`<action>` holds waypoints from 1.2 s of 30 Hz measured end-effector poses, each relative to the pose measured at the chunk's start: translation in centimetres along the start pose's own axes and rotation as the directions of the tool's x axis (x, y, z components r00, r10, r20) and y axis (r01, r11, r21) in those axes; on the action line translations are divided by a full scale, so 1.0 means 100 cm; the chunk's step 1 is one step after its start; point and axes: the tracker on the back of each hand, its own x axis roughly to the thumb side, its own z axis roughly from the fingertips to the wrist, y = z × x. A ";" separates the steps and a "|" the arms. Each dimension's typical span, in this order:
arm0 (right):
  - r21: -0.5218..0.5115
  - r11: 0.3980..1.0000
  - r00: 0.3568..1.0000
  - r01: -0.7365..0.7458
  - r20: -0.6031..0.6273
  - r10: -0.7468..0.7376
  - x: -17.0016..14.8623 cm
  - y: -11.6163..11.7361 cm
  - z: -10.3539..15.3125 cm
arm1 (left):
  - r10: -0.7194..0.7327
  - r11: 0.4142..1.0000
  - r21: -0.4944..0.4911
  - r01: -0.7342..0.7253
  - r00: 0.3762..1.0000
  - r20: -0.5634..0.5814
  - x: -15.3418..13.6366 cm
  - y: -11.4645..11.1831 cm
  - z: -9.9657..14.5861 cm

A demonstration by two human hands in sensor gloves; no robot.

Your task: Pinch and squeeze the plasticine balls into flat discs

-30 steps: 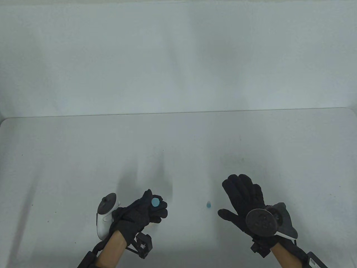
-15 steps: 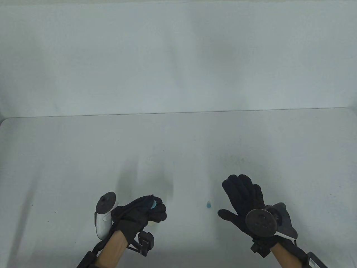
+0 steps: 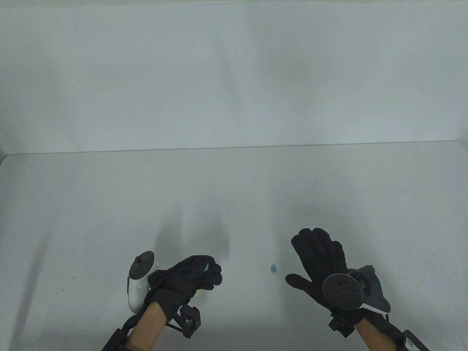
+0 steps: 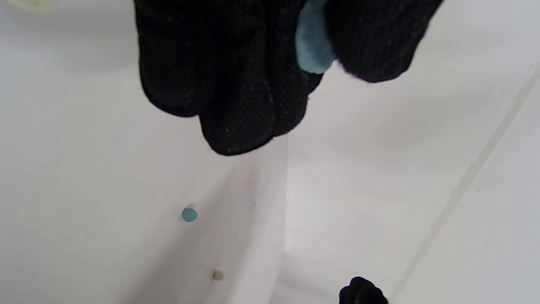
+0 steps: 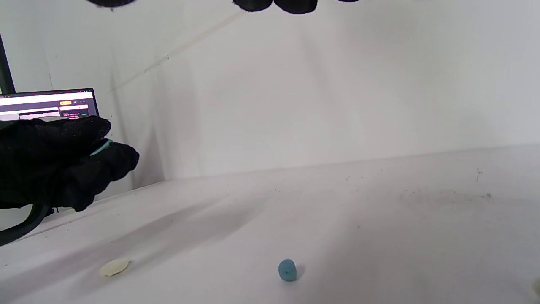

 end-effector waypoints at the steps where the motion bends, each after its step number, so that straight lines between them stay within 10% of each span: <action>1: -0.003 1.000 1.000 -0.001 0.000 0.001 0.000 0.000 0.000 | -0.007 1.000 0.025 0.007 1.000 0.000 0.001 0.000 0.000; 13: -0.006 1.000 1.000 -0.001 0.004 0.001 0.001 -0.001 0.000 | -0.085 0.993 0.081 0.082 0.996 0.030 0.009 0.002 0.005; 20: -0.012 1.000 1.000 0.000 0.004 0.000 0.001 -0.002 0.000 | 0.135 0.989 -0.055 -0.135 0.991 0.001 -0.006 0.001 0.000; 36: -0.002 1.000 1.000 -0.001 0.001 0.001 0.001 -0.002 0.000 | 0.036 0.989 0.143 -0.032 0.999 -0.028 -0.005 0.010 0.002</action>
